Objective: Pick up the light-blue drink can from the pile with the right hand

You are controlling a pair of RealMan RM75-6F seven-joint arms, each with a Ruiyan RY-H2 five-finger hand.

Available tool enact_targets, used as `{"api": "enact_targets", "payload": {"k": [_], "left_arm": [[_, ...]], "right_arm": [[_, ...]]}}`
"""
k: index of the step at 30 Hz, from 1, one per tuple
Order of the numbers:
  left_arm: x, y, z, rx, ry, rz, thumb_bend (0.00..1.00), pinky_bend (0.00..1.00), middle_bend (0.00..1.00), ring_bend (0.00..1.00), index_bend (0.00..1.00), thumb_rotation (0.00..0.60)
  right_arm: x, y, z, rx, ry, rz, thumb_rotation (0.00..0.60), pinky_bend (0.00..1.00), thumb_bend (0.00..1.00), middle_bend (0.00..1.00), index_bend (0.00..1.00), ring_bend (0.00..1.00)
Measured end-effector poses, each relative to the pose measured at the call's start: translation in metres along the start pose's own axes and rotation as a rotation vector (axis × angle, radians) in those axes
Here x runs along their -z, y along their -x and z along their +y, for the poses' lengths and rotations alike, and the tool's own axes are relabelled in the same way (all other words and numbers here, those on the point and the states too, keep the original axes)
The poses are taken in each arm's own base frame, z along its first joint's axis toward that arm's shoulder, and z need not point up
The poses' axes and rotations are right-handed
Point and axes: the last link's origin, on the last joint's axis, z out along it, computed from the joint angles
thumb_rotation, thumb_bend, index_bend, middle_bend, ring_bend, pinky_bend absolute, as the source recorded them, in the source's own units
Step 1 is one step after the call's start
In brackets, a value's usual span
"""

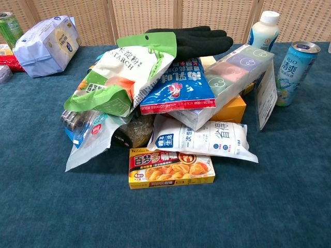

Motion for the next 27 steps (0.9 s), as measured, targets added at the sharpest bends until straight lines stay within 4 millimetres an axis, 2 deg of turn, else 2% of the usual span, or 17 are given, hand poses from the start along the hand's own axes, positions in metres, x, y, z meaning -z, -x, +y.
{"api": "enact_targets", "payload": {"k": [12, 21, 27], "left_arm": [[0.001, -0.008, -0.001, -0.031, -0.012, 0.011, 0.00, 0.00, 0.00, 0.00, 0.20, 0.600], [0.005, -0.018, -0.012, -0.057, -0.046, 0.028, 0.00, 0.00, 0.00, 0.00, 0.20, 0.600], [0.009, -0.025, -0.020, -0.070, -0.074, 0.042, 0.00, 0.00, 0.00, 0.00, 0.20, 0.600]], "right_arm": [[-0.037, 0.025, -0.014, 0.017, -0.001, 0.018, 0.600, 0.00, 0.00, 0.00, 0.00, 0.00], [-0.055, 0.047, -0.025, 0.011, -0.017, 0.039, 0.600, 0.00, 0.00, 0.00, 0.00, 0.00], [-0.059, 0.062, -0.032, 0.008, -0.032, 0.034, 0.600, 0.00, 0.00, 0.00, 0.00, 0.00]]}}
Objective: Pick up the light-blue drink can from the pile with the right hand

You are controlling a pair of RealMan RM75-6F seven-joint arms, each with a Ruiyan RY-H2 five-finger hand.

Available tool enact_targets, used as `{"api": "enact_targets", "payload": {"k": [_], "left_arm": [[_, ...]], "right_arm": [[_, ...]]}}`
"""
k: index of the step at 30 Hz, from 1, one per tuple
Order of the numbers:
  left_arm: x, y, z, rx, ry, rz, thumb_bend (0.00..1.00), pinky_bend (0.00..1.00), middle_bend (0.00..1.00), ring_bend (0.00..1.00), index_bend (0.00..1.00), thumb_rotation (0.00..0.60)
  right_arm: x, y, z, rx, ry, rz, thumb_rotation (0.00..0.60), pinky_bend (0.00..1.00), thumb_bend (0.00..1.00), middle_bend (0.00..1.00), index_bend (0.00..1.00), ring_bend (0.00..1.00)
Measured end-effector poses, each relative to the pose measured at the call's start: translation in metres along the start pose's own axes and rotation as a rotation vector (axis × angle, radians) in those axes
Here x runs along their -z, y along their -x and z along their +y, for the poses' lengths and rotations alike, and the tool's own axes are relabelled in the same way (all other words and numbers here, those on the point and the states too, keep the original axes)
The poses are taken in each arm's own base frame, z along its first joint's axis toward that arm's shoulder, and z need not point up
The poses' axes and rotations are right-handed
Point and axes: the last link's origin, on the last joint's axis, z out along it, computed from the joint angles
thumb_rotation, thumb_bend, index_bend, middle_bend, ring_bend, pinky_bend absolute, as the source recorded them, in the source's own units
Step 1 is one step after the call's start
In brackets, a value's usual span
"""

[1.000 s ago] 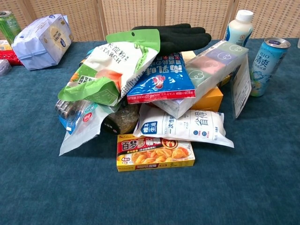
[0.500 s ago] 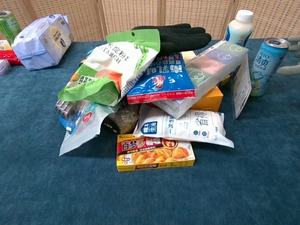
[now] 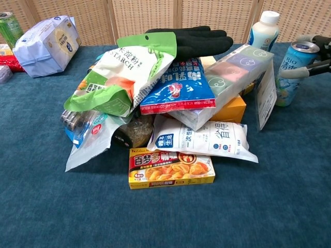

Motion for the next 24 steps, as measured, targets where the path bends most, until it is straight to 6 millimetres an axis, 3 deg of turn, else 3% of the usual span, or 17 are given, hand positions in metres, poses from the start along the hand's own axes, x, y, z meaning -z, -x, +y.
{"api": "enact_targets", "payload": {"k": [9, 10, 12, 14, 15, 17, 24], "left_arm": [[0.003, -0.003, -0.010, 0.001, -0.022, 0.005, 0.00, 0.00, 0.00, 0.00, 0.20, 0.600], [0.004, -0.005, -0.011, 0.001, -0.024, 0.010, 0.00, 0.00, 0.00, 0.00, 0.20, 0.600], [0.005, -0.007, -0.012, -0.002, -0.027, 0.018, 0.00, 0.00, 0.00, 0.00, 0.20, 0.600], [0.006, -0.010, -0.015, -0.008, -0.033, 0.023, 0.00, 0.00, 0.00, 0.00, 0.20, 0.600], [0.006, -0.010, -0.016, -0.008, -0.035, 0.023, 0.00, 0.00, 0.00, 0.00, 0.20, 0.600], [0.007, -0.011, -0.017, -0.007, -0.041, 0.024, 0.00, 0.00, 0.00, 0.00, 0.20, 0.600], [0.009, -0.010, -0.020, -0.004, -0.044, 0.019, 0.00, 0.00, 0.00, 0.00, 0.20, 0.600]], "right_arm": [[-0.002, 0.021, -0.001, -0.029, 0.009, 0.007, 0.600, 0.00, 0.00, 0.00, 0.00, 0.00], [-0.003, 0.021, -0.001, -0.033, 0.013, 0.019, 0.600, 0.02, 0.00, 0.05, 0.02, 0.01], [-0.005, 0.020, 0.000, -0.039, 0.014, 0.054, 0.600, 0.26, 0.00, 0.34, 0.22, 0.19], [-0.007, 0.020, 0.001, -0.043, 0.013, 0.091, 0.600, 0.64, 0.00, 0.73, 0.56, 0.54], [-0.007, 0.020, 0.003, -0.047, 0.012, 0.113, 0.600, 0.70, 0.00, 0.80, 0.62, 0.60], [-0.007, 0.019, 0.005, -0.047, 0.008, 0.131, 0.600, 0.80, 0.00, 0.88, 0.68, 0.69], [0.003, 0.004, 0.003, -0.039, -0.035, 0.172, 0.600, 0.81, 0.03, 0.88, 0.68, 0.69]]}}
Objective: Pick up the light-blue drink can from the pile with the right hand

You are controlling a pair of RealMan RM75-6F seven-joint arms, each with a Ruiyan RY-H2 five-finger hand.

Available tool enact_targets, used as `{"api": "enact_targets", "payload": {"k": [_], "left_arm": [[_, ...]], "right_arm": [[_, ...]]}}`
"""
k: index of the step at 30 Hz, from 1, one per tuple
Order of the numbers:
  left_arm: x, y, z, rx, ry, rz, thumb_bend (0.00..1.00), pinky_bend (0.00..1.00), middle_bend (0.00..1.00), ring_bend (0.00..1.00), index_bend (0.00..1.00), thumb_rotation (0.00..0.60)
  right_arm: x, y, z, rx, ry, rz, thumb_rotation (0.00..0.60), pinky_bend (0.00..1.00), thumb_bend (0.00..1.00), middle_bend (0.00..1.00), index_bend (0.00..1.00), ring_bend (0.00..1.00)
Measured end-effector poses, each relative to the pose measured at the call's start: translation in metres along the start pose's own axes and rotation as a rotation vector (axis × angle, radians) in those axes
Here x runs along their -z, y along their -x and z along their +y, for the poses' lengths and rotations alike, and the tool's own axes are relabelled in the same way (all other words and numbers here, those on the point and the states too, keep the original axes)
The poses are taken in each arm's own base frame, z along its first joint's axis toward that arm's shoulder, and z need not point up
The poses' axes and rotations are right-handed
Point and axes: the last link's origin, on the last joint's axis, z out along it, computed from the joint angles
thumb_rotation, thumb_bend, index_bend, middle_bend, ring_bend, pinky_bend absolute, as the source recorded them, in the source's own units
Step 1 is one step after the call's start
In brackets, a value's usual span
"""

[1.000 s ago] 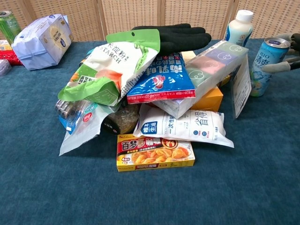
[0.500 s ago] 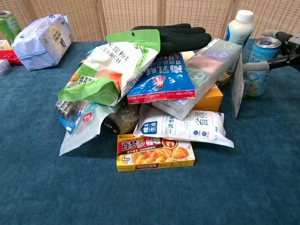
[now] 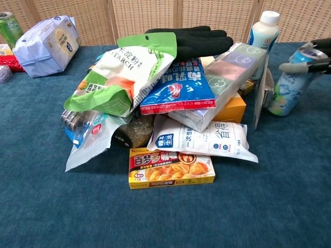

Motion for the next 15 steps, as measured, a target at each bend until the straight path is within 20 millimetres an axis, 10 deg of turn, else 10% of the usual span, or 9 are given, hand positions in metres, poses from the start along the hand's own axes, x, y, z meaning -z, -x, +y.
{"api": "enact_targets", "payload": {"k": [15], "left_arm": [[0.004, 0.005, -0.001, 0.041, 0.011, -0.002, 0.00, 0.00, 0.00, 0.00, 0.20, 0.600]], "right_arm": [[0.015, -0.079, -0.071, 0.046, -0.178, 0.147, 0.600, 0.81, 0.03, 0.89, 0.69, 0.70]]}}
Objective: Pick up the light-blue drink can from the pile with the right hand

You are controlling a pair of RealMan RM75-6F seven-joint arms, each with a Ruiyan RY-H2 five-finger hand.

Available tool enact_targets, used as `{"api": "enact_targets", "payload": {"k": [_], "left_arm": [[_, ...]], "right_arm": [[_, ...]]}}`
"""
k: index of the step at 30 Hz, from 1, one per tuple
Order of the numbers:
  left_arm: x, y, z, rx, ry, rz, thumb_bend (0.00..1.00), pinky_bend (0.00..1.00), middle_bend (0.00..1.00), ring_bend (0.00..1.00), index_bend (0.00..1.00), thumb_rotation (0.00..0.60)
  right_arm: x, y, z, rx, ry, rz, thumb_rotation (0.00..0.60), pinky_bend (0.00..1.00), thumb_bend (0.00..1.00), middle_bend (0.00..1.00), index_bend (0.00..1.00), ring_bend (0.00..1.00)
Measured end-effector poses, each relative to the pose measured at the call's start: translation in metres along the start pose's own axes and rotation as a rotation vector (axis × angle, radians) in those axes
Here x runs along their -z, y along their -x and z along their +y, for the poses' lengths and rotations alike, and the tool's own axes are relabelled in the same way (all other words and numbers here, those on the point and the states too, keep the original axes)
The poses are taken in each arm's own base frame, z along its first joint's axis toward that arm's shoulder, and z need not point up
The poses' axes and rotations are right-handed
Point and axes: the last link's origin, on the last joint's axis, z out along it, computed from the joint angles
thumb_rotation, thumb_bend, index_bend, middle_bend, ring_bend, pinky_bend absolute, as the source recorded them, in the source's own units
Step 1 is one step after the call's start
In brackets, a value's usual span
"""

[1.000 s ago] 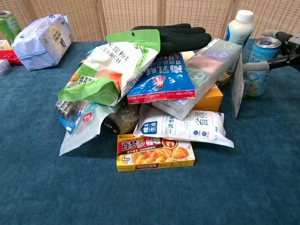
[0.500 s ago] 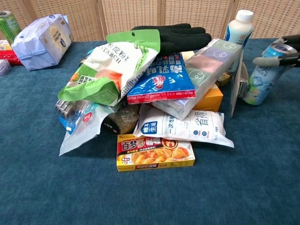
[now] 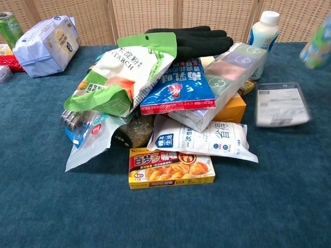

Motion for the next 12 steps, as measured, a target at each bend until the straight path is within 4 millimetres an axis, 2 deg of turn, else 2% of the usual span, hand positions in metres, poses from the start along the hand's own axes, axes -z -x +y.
{"api": "enact_targets", "payload": {"k": [6, 12], "left_arm": [[0.000, 0.000, 0.002, 0.012, 0.009, 0.002, 0.00, 0.00, 0.00, 0.00, 0.20, 0.600], [0.000, 0.000, 0.004, 0.017, 0.021, 0.003, 0.00, 0.00, 0.00, 0.00, 0.20, 0.600]], "right_arm": [[-0.011, -0.030, -0.042, 0.029, -0.074, 0.061, 0.600, 0.81, 0.03, 0.89, 0.70, 0.70], [-0.016, -0.049, -0.073, 0.045, -0.116, 0.096, 0.600, 0.81, 0.03, 0.89, 0.70, 0.70]]}}
